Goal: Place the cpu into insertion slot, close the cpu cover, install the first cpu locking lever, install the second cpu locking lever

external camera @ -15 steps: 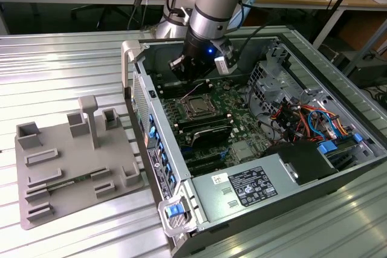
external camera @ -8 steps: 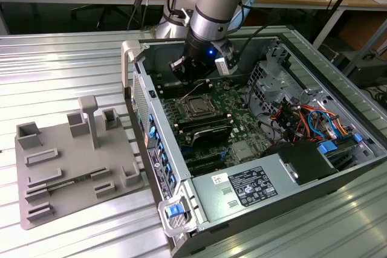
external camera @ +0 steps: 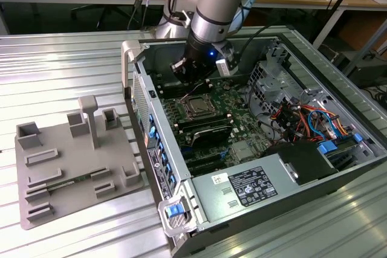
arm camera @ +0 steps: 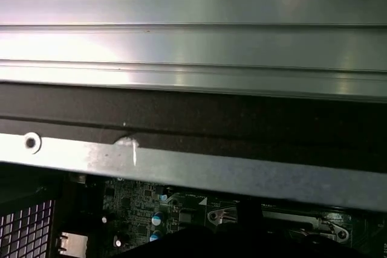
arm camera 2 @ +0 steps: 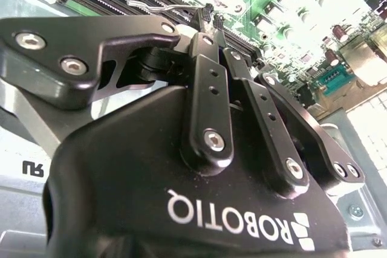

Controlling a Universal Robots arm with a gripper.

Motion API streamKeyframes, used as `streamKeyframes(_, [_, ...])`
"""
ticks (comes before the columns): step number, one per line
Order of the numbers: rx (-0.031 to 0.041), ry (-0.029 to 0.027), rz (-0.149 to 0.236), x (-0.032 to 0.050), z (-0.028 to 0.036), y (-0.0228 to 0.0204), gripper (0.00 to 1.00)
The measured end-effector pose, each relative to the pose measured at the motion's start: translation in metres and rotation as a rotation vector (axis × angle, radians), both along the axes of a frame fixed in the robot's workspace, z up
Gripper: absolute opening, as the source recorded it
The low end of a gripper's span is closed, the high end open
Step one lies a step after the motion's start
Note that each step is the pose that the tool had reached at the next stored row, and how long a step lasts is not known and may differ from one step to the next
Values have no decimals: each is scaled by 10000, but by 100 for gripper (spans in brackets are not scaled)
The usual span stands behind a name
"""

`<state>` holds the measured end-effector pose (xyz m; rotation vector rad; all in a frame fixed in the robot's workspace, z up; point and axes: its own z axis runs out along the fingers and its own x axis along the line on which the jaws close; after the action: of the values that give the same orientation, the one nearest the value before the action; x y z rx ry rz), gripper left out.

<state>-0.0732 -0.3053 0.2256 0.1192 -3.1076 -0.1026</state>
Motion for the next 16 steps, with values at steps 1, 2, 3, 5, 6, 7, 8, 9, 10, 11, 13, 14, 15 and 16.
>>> streamKeyframes(1, [-4, 0, 43, 0, -3, 0, 11])
streamKeyframes(2, [-8, -1, 117, 2, -9, 0, 11])
streamKeyframes(3, [-10, 0, 149, 5, -11, 0, 11])
streamKeyframes(5, [-10, -1, 198, 21, -21, 6, 11])
streamKeyframes(6, [-10, 0, 211, 30, -24, 10, 11])
streamKeyframes(7, [-12, -1, 231, 46, -29, 15, 11])
streamKeyframes(8, [-15, 0, 242, 56, -30, 18, 11])
streamKeyframes(9, [-18, 0, 251, 67, -33, 19, 11])
streamKeyframes(10, [-28, -1, 262, 83, -39, 19, 11])
streamKeyframes(11, [-37, 0, 271, 94, -42, 19, 11])
streamKeyframes(13, [-52, 1, 290, 117, -51, 20, 11])
streamKeyframes(14, [-60, 1, 302, 131, -57, 20, 11])
streamKeyframes(15, [-66, 1, 311, 142, -61, 20, 11])
streamKeyframes(16, [-75, 1, 326, 156, -67, 20, 11])
